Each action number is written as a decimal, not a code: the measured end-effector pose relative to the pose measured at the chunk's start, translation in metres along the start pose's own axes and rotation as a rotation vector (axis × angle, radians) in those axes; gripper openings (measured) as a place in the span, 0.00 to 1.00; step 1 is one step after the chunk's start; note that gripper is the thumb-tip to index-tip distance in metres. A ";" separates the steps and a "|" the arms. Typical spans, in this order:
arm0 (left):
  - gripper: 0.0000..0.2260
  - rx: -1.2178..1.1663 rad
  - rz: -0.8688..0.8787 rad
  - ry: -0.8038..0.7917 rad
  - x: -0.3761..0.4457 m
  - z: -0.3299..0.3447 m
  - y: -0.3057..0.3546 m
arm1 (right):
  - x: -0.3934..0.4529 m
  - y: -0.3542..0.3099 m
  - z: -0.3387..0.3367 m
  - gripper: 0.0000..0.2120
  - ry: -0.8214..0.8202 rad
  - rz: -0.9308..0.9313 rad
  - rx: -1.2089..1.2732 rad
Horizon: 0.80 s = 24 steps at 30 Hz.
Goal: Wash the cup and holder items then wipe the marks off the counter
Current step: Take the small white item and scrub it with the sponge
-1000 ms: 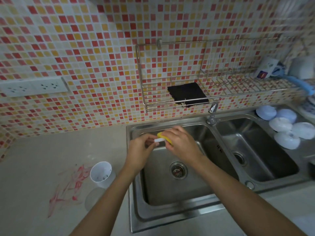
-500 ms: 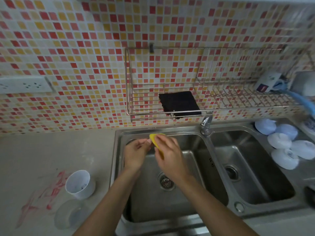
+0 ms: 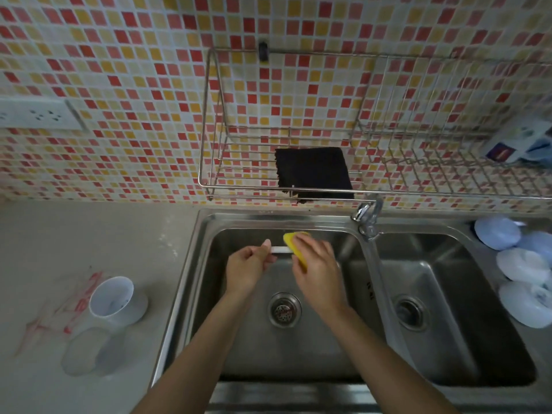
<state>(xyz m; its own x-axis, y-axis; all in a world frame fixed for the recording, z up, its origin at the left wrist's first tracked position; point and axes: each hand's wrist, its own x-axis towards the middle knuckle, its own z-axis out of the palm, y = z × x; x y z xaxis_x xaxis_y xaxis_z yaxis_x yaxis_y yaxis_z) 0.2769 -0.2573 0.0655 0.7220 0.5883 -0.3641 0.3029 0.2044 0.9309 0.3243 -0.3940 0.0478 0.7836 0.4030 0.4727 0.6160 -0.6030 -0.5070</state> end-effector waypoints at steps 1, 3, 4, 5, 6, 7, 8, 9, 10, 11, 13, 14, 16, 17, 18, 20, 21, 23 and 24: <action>0.12 -0.002 -0.001 -0.002 -0.002 0.002 0.000 | -0.003 -0.002 0.000 0.21 -0.028 -0.071 -0.002; 0.12 0.001 -0.010 -0.019 -0.003 0.006 0.000 | -0.007 -0.003 -0.002 0.21 -0.062 -0.166 -0.009; 0.13 0.010 -0.011 -0.022 -0.003 0.008 0.000 | -0.005 0.001 -0.004 0.22 -0.059 -0.164 -0.022; 0.13 0.028 -0.007 -0.026 -0.004 0.009 0.000 | -0.001 0.006 -0.006 0.22 -0.043 -0.143 -0.041; 0.14 0.053 0.002 -0.030 -0.004 0.010 0.000 | 0.003 0.013 -0.008 0.22 -0.026 -0.118 -0.054; 0.14 0.086 0.012 -0.036 -0.004 0.012 0.000 | 0.007 0.019 -0.009 0.21 -0.020 -0.106 -0.060; 0.14 0.109 0.019 -0.044 -0.005 0.014 0.000 | 0.011 0.024 -0.010 0.19 -0.032 -0.116 -0.065; 0.14 0.120 0.034 -0.056 -0.006 0.015 0.001 | 0.014 0.027 -0.010 0.17 -0.057 -0.146 -0.076; 0.14 0.147 0.066 -0.071 -0.007 0.015 0.001 | 0.016 0.031 -0.010 0.15 -0.086 -0.186 -0.093; 0.13 0.214 0.132 -0.081 -0.007 0.013 0.001 | 0.019 0.034 -0.011 0.14 -0.111 -0.224 -0.107; 0.08 0.442 0.341 -0.076 -0.007 0.008 0.001 | 0.025 0.040 -0.015 0.13 -0.144 -0.270 -0.119; 0.06 0.533 0.452 -0.091 -0.009 0.005 0.002 | 0.027 0.042 -0.016 0.13 -0.156 -0.278 -0.121; 0.11 0.702 0.645 -0.152 -0.008 0.001 0.001 | 0.030 0.046 -0.017 0.14 -0.198 -0.283 -0.125; 0.12 0.785 0.726 -0.162 -0.007 0.001 0.000 | 0.031 0.047 -0.017 0.14 -0.228 -0.297 -0.122; 0.11 0.838 0.779 -0.150 -0.006 0.001 0.000 | 0.032 0.048 -0.018 0.14 -0.251 -0.316 -0.113; 0.09 0.839 0.797 -0.104 -0.004 0.002 0.002 | 0.033 0.048 -0.020 0.16 -0.232 -0.316 -0.076; 0.08 0.795 0.755 -0.082 -0.004 0.004 0.003 | 0.033 0.048 -0.020 0.17 -0.182 -0.278 -0.055; 0.07 0.676 0.618 -0.051 -0.005 0.008 0.006 | 0.027 0.043 -0.020 0.19 -0.045 -0.116 -0.006; 0.06 0.622 0.560 -0.047 -0.004 0.011 0.006 | 0.022 0.038 -0.018 0.20 0.011 -0.030 0.021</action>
<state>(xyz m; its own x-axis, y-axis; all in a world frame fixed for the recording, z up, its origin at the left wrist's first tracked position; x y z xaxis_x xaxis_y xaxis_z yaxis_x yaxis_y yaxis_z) 0.2830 -0.2673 0.0720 0.8888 0.4384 0.1338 0.1696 -0.5857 0.7926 0.3636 -0.4203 0.0526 0.7637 0.4130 0.4961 0.6410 -0.5759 -0.5074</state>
